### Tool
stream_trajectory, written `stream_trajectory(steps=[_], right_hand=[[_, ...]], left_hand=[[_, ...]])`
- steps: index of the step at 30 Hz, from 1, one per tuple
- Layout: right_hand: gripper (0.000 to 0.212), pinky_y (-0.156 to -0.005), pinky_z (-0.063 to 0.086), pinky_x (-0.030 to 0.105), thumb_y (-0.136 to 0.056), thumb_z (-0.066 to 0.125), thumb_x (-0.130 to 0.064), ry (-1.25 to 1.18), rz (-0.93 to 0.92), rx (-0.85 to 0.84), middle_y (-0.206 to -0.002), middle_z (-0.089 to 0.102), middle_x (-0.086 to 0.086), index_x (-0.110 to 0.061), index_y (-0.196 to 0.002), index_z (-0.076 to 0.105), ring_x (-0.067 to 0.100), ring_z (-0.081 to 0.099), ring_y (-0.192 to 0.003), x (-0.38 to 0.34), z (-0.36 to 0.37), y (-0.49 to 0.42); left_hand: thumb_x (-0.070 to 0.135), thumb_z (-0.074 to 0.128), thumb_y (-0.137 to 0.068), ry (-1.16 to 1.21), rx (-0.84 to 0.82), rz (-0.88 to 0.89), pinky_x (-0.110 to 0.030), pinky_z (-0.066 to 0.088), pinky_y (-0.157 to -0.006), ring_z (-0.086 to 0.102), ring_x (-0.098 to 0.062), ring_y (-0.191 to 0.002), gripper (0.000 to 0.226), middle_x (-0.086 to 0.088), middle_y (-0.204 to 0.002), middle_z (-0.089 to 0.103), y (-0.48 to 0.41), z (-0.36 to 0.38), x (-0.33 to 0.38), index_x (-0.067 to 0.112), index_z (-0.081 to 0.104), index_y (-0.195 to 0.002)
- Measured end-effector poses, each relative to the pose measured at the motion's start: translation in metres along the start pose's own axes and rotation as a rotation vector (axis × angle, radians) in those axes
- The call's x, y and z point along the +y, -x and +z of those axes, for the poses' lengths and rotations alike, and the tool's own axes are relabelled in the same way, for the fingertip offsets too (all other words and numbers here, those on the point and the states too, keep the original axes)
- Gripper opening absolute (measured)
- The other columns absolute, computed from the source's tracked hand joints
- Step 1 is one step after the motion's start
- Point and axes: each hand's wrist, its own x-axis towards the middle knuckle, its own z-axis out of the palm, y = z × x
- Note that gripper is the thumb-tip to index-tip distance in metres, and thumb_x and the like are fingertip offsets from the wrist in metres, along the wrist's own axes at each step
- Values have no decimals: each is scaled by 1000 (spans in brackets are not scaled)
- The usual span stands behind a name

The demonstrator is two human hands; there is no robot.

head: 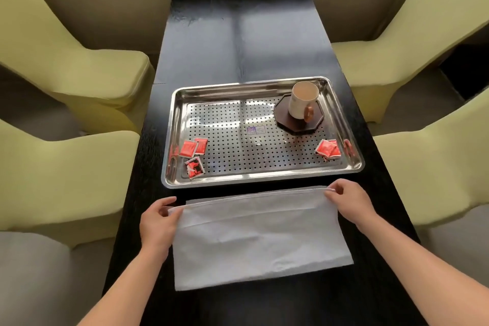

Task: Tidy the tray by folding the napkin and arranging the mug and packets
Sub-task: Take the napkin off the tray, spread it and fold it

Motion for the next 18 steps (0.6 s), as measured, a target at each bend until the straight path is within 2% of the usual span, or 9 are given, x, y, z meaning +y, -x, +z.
stream_trajectory(steps=[4,7,10,14,18], right_hand=[[8,-76,54,40,-91,67,-30,130,40,18,-83,66,-6,-23,-86,67,16,61,-82,6,16,-25],[9,-75,55,40,-91,67,-30,138,55,19,-81,66,-6,-24,-85,67,15,61,-79,11,24,-34],[9,-70,52,35,-91,66,-29,110,52,21,-80,66,-7,-24,-83,67,14,61,-78,13,26,-39],[12,-61,44,30,-91,67,-29,57,47,37,-79,67,-8,-26,-80,66,11,60,-77,15,24,-38],[12,-58,40,26,-91,67,-27,12,25,104,-78,66,-9,-27,-79,66,9,59,-76,16,22,-41]], left_hand=[[11,76,-84,-31,65,-56,-30,52,-73,65,-14,-87,32,1,-91,68,-15,19,-9,21,67,-113],[8,74,-85,-52,116,-105,-28,49,-74,65,-18,-92,28,2,-92,67,-23,29,-19,22,68,-109],[14,73,-87,-158,163,-141,-34,51,-76,64,-21,-94,29,2,-95,66,-23,33,-31,21,66,-114],[30,72,-88,-411,83,-134,-37,48,-80,55,-18,-97,49,-7,-117,62,-15,34,-46,18,56,-133],[33,71,-89,-528,32,-83,-36,48,-75,57,-21,-96,54,-10,-121,59,-16,38,-41,15,54,-137]])
